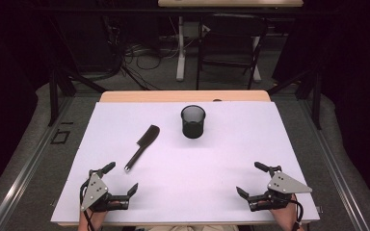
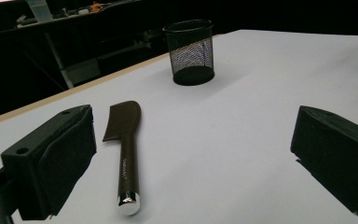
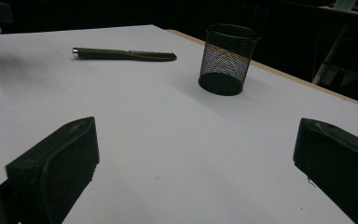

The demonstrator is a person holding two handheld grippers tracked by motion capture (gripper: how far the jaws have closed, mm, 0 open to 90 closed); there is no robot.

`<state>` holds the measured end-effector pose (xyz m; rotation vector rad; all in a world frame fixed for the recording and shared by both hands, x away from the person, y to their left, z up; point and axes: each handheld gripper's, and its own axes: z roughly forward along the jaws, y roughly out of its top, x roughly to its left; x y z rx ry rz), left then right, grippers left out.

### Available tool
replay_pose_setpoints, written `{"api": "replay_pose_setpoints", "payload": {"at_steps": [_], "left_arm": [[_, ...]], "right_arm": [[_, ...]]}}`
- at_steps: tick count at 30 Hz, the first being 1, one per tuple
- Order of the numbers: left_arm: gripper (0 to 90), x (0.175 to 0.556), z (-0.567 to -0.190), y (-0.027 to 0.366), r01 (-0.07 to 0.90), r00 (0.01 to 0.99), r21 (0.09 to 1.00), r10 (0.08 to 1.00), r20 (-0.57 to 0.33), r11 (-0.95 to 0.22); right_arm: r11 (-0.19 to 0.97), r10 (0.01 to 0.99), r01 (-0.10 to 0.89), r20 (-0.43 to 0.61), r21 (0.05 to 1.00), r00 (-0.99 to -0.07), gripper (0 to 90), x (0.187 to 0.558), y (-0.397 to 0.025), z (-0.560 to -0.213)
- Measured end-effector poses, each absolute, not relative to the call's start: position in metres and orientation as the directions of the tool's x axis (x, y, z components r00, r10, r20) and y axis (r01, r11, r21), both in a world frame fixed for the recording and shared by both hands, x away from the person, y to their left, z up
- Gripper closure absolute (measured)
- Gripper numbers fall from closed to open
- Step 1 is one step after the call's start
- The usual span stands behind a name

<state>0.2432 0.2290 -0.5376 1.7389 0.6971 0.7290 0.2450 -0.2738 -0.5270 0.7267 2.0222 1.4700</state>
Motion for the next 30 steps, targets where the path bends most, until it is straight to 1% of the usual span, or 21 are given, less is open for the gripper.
{"api": "replay_pose_setpoints", "payload": {"at_steps": [13, 17, 30], "left_arm": [[0.2, 0.245, -0.538, 0.226, 0.12, 0.638, 0.958, 0.76, 0.126, -0.26], [0.2, 0.249, -0.538, 0.223, 0.117, 0.639, 0.956, 0.757, 0.135, -0.27], [0.3, 0.266, -0.541, 0.217, 0.169, 0.62, 0.943, 0.775, 0.123, -0.285]], "right_arm": [[0.273, 0.689, 0.117, -0.11, 0.955, -0.716, 0.0, 0.246, -0.272, -0.528], [0.277, 0.689, 0.124, -0.107, 0.953, -0.717, 0.0, 0.246, -0.272, -0.528], [0.288, 0.682, 0.124, -0.112, 0.95, -0.723, 0.0, 0.249, -0.269, -0.529]]}}
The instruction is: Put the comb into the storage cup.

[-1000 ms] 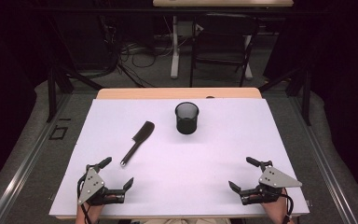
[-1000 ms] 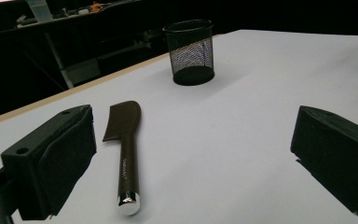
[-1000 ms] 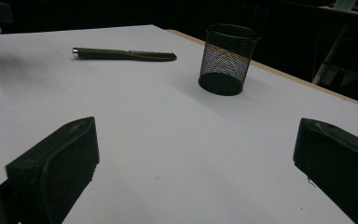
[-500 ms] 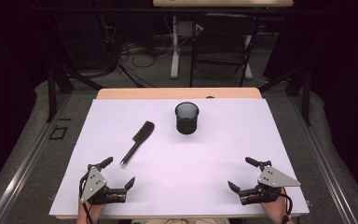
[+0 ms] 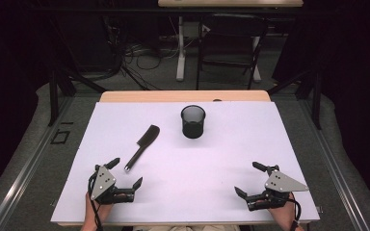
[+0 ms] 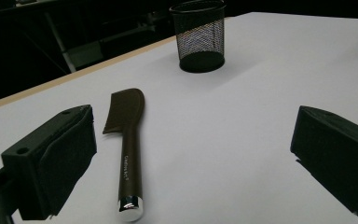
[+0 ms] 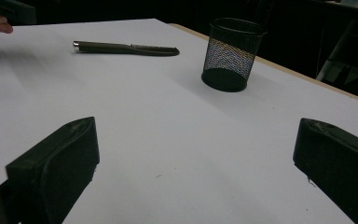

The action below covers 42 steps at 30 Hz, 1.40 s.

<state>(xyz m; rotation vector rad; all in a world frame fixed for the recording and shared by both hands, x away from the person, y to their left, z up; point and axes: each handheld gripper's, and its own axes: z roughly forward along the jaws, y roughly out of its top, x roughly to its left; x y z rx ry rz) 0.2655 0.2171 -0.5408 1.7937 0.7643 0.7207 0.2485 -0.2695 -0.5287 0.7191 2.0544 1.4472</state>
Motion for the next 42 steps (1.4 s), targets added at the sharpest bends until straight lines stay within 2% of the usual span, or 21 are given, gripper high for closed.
{"api": "replay_pose_setpoints", "payload": {"at_steps": [32, 35, 38, 42], "left_arm": [[0.2, 0.305, -0.547, 0.208, 0.297, 0.597, 0.904, 0.798, 0.077, -0.309], [3.5, 0.308, -0.547, 0.207, 0.303, 0.598, 0.897, 0.797, 0.084, -0.322], [14.1, 0.311, -0.547, 0.205, 0.311, 0.597, 0.892, 0.798, 0.084, -0.327], [21.7, 0.315, -0.548, 0.204, 0.324, 0.602, 0.885, 0.795, 0.08, -0.334]], "right_arm": [[0.305, 0.667, 0.134, -0.111, 0.943, -0.737, 0.0, 0.254, -0.264, -0.53], [0.302, 0.665, 0.131, -0.111, 0.944, -0.738, 0.0, 0.253, -0.264, -0.53], [0.304, 0.665, 0.131, -0.112, 0.944, -0.738, 0.0, 0.253, -0.264, -0.53], [0.305, 0.666, 0.132, -0.113, 0.943, -0.737, 0.0, 0.252, -0.265, -0.53]]}}
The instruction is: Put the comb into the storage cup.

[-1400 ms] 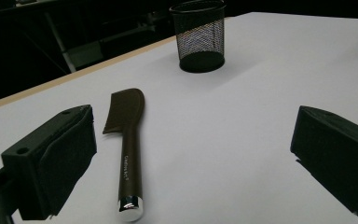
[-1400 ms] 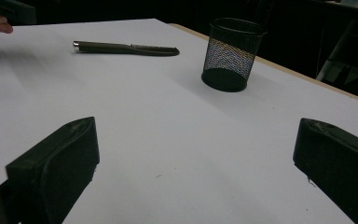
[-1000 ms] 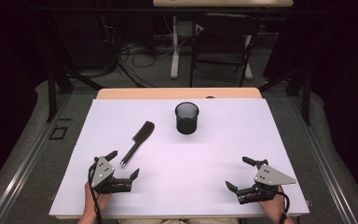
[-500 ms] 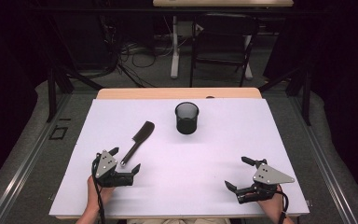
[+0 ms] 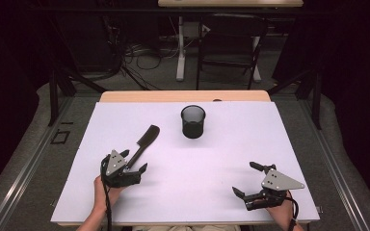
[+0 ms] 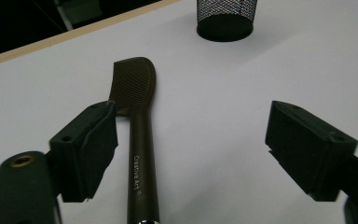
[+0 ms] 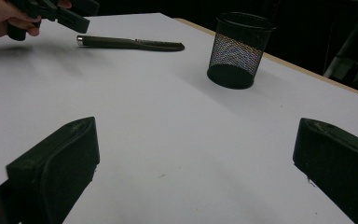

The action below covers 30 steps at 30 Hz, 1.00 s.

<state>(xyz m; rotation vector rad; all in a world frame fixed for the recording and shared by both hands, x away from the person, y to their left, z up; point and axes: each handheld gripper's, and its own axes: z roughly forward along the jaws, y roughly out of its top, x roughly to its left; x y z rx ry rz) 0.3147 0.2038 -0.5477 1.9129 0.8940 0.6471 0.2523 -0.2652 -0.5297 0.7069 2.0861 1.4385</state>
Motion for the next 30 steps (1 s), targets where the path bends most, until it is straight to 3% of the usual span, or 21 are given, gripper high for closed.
{"api": "replay_pose_setpoints", "payload": {"at_steps": [6, 7, 8, 12, 17, 30], "left_arm": [[47.2, 0.32, -0.551, 0.204, 0.372, 0.586, 0.859, 0.806, 0.078, -0.353], [47.2, 0.32, -0.552, 0.205, 0.389, 0.585, 0.85, 0.808, 0.07, -0.355], [57.3, 0.321, -0.553, 0.205, 0.401, 0.581, 0.845, 0.812, 0.063, -0.353], [75.4, 0.324, -0.556, 0.21, 0.442, 0.572, 0.83, 0.82, 0.031, -0.339], [90.0, 0.325, -0.558, 0.211, 0.472, 0.581, 0.81, 0.814, 0.01, -0.347], [90.0, 0.328, -0.562, 0.214, 0.529, 0.558, 0.771, 0.83, -0.003, -0.354]], "right_arm": [[0.307, 0.665, 0.131, -0.114, 0.943, -0.738, 0.0, 0.252, -0.264, -0.53], [0.311, 0.663, 0.13, -0.116, 0.942, -0.739, 0.0, 0.253, -0.264, -0.53], [0.31, 0.661, 0.13, -0.115, 0.942, -0.742, 0.0, 0.253, -0.264, -0.53], [0.308, 0.663, 0.13, -0.114, 0.942, -0.74, 0.0, 0.253, -0.264, -0.53], [0.309, 0.663, 0.129, -0.116, 0.942, -0.74, 0.1, 0.253, -0.264, -0.53], [0.319, 0.654, 0.127, -0.121, 0.939, -0.747, 0.2, 0.254, -0.262, -0.53]]}}
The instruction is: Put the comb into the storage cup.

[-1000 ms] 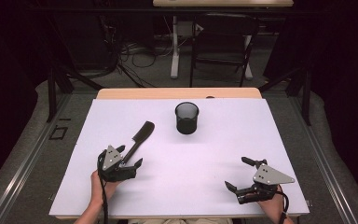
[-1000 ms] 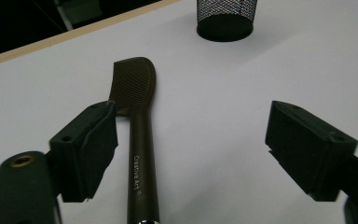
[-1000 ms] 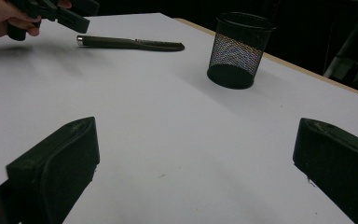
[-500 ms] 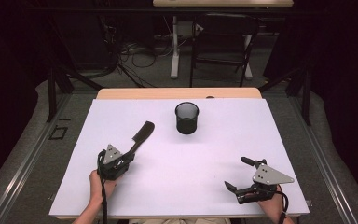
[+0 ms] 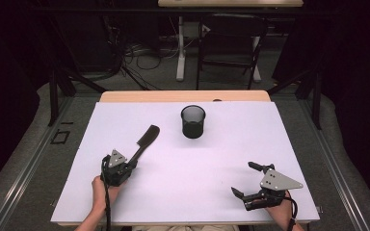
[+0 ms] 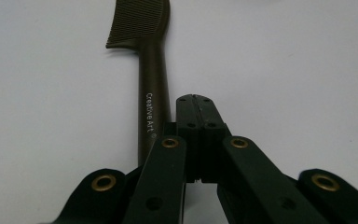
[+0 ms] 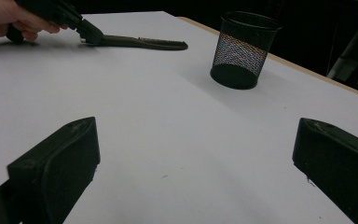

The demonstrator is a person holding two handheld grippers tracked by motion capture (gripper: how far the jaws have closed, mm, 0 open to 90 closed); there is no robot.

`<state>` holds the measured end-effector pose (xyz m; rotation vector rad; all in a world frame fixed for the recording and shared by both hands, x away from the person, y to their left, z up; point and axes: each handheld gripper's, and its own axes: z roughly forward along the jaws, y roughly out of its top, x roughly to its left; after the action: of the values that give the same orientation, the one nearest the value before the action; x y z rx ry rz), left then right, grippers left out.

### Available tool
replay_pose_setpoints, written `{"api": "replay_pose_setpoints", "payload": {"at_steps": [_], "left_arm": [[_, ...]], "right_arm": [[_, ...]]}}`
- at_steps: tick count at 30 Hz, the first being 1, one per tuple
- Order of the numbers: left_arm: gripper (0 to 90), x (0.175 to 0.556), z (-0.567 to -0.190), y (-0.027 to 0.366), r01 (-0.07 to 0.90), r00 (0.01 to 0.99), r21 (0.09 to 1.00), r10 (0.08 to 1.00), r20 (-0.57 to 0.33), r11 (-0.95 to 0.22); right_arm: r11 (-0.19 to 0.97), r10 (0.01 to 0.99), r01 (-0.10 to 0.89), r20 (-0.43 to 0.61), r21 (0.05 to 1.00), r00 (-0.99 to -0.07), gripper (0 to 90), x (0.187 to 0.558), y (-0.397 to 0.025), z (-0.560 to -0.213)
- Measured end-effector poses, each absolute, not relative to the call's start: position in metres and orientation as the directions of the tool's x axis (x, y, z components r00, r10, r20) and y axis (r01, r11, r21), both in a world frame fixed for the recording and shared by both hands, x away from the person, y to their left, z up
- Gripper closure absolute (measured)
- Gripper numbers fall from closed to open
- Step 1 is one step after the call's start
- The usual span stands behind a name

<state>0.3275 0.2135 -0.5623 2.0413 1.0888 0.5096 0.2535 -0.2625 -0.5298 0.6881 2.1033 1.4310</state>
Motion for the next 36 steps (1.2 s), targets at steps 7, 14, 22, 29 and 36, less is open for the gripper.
{"api": "replay_pose_setpoints", "payload": {"at_steps": [7, 14, 22, 29, 36], "left_arm": [[90.0, 0.327, -0.562, 0.215, 0.539, 0.543, 0.763, 0.84, 0.009, -0.357], [90.0, 0.329, -0.562, 0.22, 0.552, 0.515, 0.762, 0.857, 0.009, -0.34], [90.0, 0.329, -0.562, 0.224, 0.554, 0.502, 0.761, 0.865, 0.018, -0.337], [90.0, 0.33, -0.563, 0.227, 0.561, 0.487, 0.761, 0.873, 0.017, -0.328], [90.0, 0.331, -0.563, 0.23, 0.561, 0.482, 0.759, 0.876, 0.024, -0.329]], "right_arm": [[0.322, 0.654, 0.126, -0.125, 0.938, -0.746, 0.3, 0.253, -0.262, -0.53], [0.32, 0.656, 0.128, -0.122, 0.939, -0.745, 0.3, 0.254, -0.262, -0.53], [0.323, 0.653, 0.122, -0.127, 0.939, -0.746, 0.3, 0.254, -0.262, -0.529], [0.324, 0.655, 0.125, -0.127, 0.938, -0.745, 0.4, 0.254, -0.263, -0.529], [0.328, 0.652, 0.127, -0.128, 0.936, -0.748, 0.4, 0.254, -0.262, -0.529]]}}
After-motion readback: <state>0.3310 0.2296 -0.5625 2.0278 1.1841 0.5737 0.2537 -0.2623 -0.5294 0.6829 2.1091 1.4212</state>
